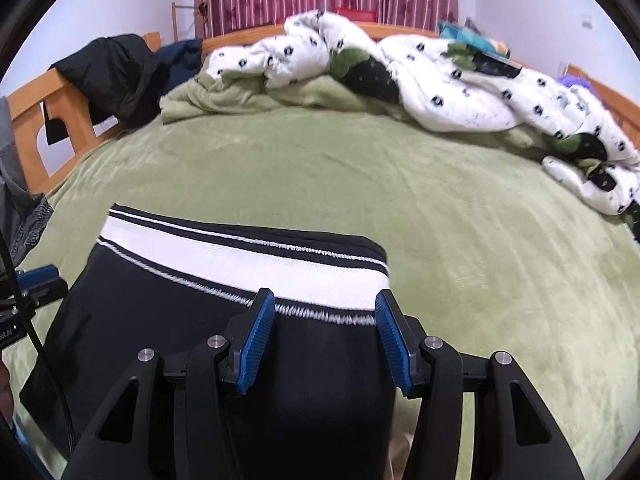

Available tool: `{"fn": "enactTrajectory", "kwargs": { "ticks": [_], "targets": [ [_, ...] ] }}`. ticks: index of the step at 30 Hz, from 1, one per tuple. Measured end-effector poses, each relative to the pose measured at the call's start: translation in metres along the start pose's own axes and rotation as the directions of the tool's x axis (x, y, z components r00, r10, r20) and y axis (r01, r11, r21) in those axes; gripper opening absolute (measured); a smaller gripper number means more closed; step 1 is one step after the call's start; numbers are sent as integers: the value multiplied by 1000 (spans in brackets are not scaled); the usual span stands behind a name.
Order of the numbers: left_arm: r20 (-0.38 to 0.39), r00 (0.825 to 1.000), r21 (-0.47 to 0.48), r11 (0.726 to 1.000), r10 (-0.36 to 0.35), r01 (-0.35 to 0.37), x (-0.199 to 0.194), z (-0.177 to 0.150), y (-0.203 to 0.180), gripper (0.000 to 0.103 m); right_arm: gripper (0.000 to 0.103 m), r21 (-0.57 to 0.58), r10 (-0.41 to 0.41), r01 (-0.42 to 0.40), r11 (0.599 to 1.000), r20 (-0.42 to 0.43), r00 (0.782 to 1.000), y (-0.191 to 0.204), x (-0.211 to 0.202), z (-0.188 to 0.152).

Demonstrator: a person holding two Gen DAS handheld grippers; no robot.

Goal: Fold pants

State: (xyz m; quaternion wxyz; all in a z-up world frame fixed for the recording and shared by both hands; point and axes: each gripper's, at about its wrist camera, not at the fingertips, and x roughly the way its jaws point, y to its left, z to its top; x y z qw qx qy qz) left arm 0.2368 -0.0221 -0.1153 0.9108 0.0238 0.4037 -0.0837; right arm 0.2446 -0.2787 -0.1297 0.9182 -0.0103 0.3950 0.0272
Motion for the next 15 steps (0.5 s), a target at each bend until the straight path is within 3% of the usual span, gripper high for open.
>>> {"fn": "enactTrajectory", "kwargs": {
  "ticks": [2,4,7,15],
  "targets": [
    [-31,999,-8,1000,30,-30,15,2,2,32,52,-32,-49,49,998,11,999,4,13,-5],
    [-130,990,-15,999,49,-51,41,-4,6,36,52,-30,-58,59,998,40,998,7,14,-8],
    [-96,995,-61,998,17,-22,41,-16,13,42,52,-23,-48,49,999,43,998,5,13,-9],
    [-150,989,-52,999,2,-10,32,-27,20,49,54,12,-28,27,1000,44,999,1,10,-12]
  ]
}}
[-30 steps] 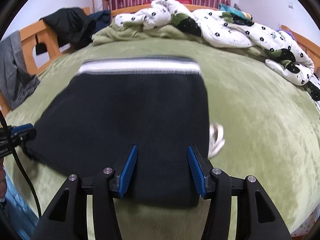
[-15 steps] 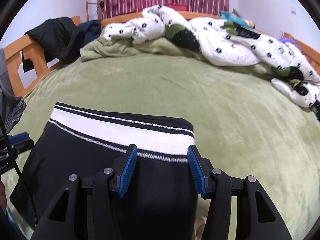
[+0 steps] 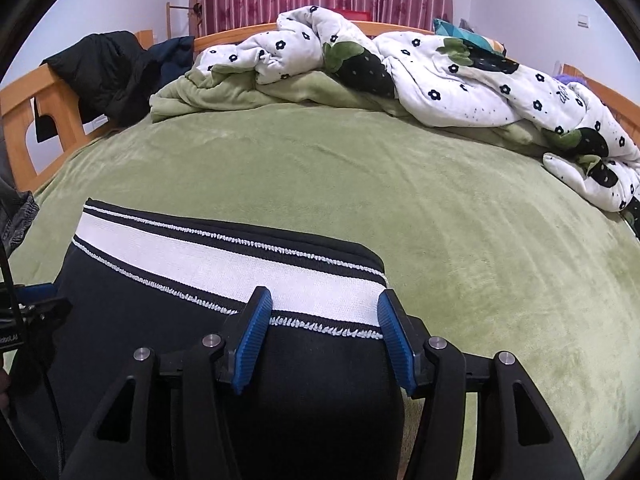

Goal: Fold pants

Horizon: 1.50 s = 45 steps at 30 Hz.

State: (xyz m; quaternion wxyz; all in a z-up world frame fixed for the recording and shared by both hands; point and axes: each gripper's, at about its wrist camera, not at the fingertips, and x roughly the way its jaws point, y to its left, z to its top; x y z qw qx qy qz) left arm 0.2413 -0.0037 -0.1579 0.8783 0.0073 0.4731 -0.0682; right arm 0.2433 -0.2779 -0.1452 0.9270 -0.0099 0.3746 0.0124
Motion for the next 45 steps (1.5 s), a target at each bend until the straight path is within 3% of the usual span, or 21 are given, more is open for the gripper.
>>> {"fn": "enactTrajectory", "kwargs": {
  "ticks": [4,11,14,20,22,24,26,28,30,45],
  "targets": [
    [-14,999,-9,999,36,-36,-18,-17,1,49,56,32,1,0,999,-55,998,-2,-20,-9],
    [-17,1000,-35,999,-6,5,-75,-77,1,48,56,92,64,-54,994,-116,991,2,-97,-58],
    [-28,998,-51,997,-62,61,-105,-98,-2,48,56,88,19,-12,996,-83,996,12,-149,-75],
    [77,997,-6,1000,13,-12,-172,-114,-18,49,56,73,-46,49,996,-52,998,29,-228,-88],
    [112,993,-12,1000,25,-23,-193,-115,-18,53,56,69,-95,98,993,-44,994,33,-247,-89],
    [144,989,-10,1000,15,-13,-211,-115,-22,63,63,66,-111,112,992,-16,994,34,-263,-89],
    [160,987,-1,1000,-1,1,-222,-114,-24,68,88,76,-123,121,990,14,992,35,-280,-91],
    [189,982,-6,1000,6,-5,-237,-114,-27,74,90,86,-149,145,986,43,988,34,-295,-92],
    [213,977,-6,1000,25,-24,-245,-114,-29,80,93,100,-154,150,984,35,987,31,-303,-93],
    [223,973,23,998,51,-58,-263,-129,-54,80,93,149,-161,154,977,34,986,20,-329,-104]
  ]
}}
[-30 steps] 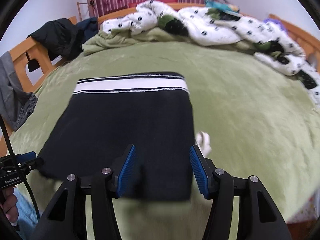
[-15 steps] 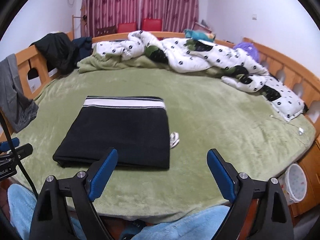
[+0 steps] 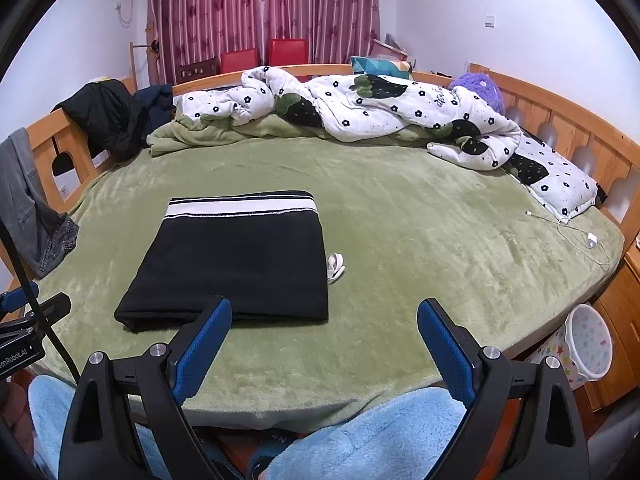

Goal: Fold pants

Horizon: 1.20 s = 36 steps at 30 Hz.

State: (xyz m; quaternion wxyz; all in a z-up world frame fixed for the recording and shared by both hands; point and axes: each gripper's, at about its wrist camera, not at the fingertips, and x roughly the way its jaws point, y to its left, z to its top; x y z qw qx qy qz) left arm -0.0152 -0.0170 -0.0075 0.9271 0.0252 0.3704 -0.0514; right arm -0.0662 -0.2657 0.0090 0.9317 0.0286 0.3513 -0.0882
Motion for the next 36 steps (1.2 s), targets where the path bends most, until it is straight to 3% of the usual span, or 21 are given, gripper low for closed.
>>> {"fn": "enactTrajectory", "kwargs": {
  "ticks": [36],
  "targets": [
    [15,1000,-8,1000,5,-5,-3,4,5,80,93,-2,-10,10,1000,6,1000,2,-3,3]
  ]
}}
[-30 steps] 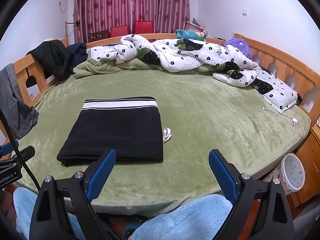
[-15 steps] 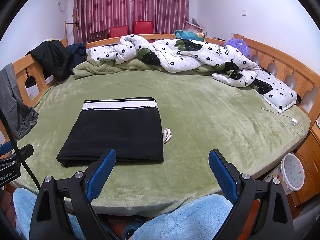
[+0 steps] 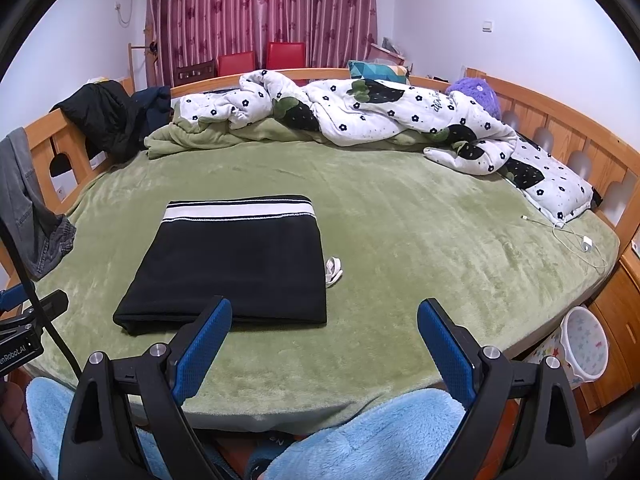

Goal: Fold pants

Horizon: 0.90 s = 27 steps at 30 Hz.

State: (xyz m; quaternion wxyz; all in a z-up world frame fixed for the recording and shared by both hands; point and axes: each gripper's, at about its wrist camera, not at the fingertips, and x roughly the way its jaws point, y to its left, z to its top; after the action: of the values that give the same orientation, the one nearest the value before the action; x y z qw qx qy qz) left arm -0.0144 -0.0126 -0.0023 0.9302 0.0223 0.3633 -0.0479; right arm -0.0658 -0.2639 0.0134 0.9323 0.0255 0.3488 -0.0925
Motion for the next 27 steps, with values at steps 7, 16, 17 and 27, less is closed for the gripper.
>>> {"fn": "enactTrajectory", "kwargs": {
  "ticks": [7,16,17,27],
  "targets": [
    [0,1000,1,1000,-2,2,0,0,1,80,93,1,-1,1,1000,0,1000,-1,0,0],
    [0,1000,2,1000,-2,2,1,0,2,80,93,5,-18,18,1000,1,1000,5,-2,0],
    [0,1000,2,1000,-2,2,1,0,2,80,93,5,-18,18,1000,1,1000,5,-2,0],
    [0,1000,-4,1000,2,-2,1,-1,10,80,93,5,-19,19,1000,3,1000,9,-3,-1]
  ]
}}
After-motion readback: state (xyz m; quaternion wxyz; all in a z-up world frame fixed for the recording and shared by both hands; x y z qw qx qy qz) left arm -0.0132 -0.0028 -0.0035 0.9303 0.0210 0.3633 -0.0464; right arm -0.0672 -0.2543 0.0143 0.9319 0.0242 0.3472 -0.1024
